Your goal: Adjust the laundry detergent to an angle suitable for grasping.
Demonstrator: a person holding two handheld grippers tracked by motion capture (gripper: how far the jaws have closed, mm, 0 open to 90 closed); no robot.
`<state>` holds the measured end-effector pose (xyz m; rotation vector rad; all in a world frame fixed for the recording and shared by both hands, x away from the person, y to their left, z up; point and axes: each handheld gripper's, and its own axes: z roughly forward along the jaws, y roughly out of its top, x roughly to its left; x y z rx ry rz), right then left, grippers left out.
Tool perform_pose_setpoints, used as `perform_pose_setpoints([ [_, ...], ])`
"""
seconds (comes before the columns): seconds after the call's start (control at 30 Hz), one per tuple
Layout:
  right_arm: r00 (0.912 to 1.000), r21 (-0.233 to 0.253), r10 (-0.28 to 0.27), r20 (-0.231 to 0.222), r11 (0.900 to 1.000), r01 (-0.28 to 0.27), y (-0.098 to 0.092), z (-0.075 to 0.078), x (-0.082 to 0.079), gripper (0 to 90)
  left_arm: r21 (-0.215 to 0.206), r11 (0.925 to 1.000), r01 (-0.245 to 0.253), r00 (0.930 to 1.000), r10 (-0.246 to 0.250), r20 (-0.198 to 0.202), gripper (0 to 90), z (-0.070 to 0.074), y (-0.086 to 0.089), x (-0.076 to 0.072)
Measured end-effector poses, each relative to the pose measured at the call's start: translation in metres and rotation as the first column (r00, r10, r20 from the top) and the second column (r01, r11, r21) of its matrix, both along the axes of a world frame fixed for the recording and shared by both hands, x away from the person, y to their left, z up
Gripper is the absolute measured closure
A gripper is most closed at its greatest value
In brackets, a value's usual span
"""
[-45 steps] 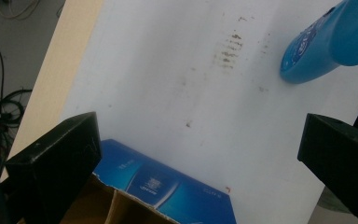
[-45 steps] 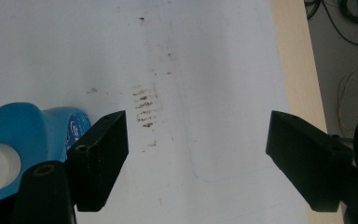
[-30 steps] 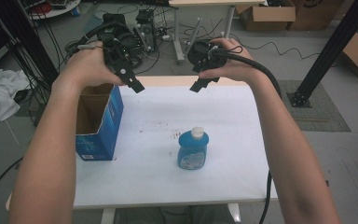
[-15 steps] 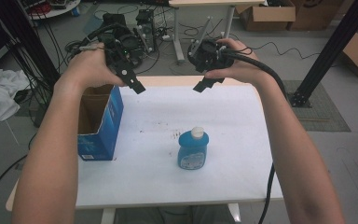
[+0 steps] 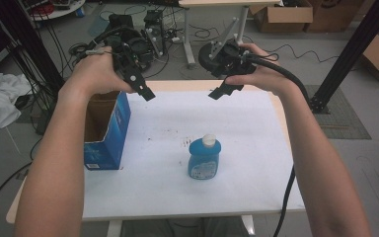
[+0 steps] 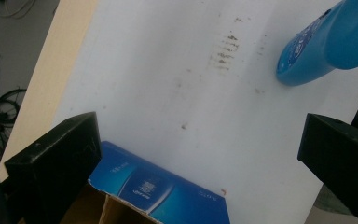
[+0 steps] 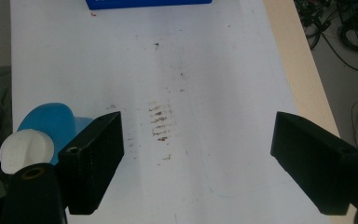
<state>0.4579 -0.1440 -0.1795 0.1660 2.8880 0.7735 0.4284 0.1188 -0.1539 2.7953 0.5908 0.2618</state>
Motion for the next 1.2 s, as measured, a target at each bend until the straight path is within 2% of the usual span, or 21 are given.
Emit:
perform_pose_setpoints([
  [0.37,1.0000,-0.011,-0.003,0.006,1.000,0.003,0.005,-0.002,0.002,18.2,0.002,1.0000,0.001,0.9999,-0.001,-0.014,0.1,-0.002,0.001,0.001],
  [0.8,0.9999,-0.045,-0.010,0.008,0.999,0.011,0.013,0.000,0.006,18.6,-0.007,1.0000,0.001,1.0000,-0.001,-0.008,0.1,-0.001,0.003,0.002],
  [1.2,0.9999,-0.055,-0.011,0.004,0.998,0.011,0.017,-0.001,0.006,19.1,-0.008,1.0000,0.005,1.0000,-0.005,-0.005,0.1,0.002,0.006,-0.001],
])
